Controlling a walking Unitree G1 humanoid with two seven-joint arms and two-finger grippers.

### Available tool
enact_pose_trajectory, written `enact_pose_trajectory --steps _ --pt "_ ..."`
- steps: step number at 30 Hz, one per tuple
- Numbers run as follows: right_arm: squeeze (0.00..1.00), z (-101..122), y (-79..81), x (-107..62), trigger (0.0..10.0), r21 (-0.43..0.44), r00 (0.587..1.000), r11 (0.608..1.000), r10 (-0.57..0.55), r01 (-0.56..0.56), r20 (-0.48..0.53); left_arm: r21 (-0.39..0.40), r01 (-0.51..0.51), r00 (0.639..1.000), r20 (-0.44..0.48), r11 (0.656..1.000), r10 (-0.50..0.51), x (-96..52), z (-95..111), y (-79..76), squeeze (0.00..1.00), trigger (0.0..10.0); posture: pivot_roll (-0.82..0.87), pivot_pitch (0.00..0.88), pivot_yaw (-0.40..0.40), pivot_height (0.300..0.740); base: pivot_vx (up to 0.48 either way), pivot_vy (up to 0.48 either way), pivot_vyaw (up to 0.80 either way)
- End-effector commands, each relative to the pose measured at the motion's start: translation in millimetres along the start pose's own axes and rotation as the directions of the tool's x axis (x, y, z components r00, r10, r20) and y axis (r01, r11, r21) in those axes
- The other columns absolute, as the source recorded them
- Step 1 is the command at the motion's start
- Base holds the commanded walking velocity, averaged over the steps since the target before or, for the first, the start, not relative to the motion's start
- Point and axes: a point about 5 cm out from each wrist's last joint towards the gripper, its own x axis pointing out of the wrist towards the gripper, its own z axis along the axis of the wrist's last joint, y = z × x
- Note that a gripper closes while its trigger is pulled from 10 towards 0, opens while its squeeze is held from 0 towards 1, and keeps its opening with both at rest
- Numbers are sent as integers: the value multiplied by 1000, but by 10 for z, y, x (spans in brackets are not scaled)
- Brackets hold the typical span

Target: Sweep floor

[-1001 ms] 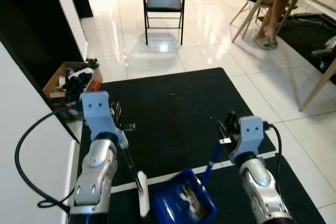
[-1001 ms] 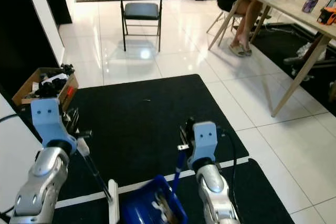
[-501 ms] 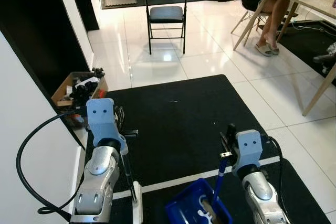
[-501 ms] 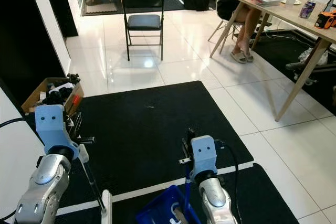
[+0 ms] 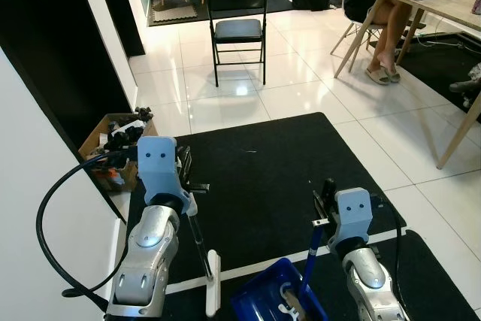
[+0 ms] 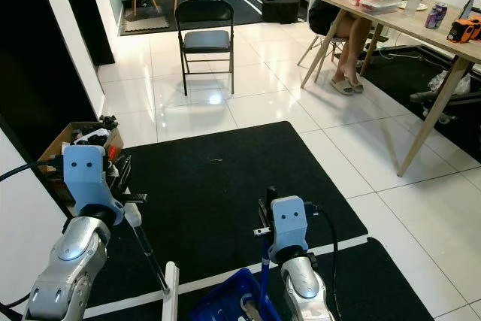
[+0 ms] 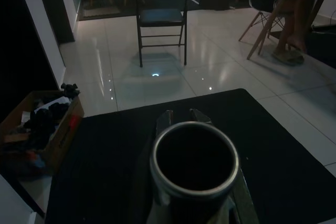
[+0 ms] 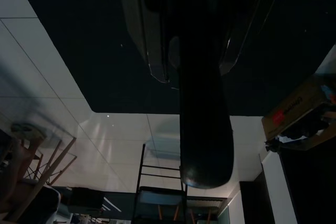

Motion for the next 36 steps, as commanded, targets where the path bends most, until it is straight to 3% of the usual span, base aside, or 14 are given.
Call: enact_pose_trajectory --steps 1,36 --pt "0 69 9 35 10000 5 999 1000 -3 3 47 12 6 999 47 1000 -7 13 117 -28 0 10000 4 34 46 740 0 0 0" --pt "0 54 54 38 10000 3 999 1000 2 -2 42 4 16 998 60 1000 -16 43 155 -49 0 10000 7 44 51 740 446 0 0"
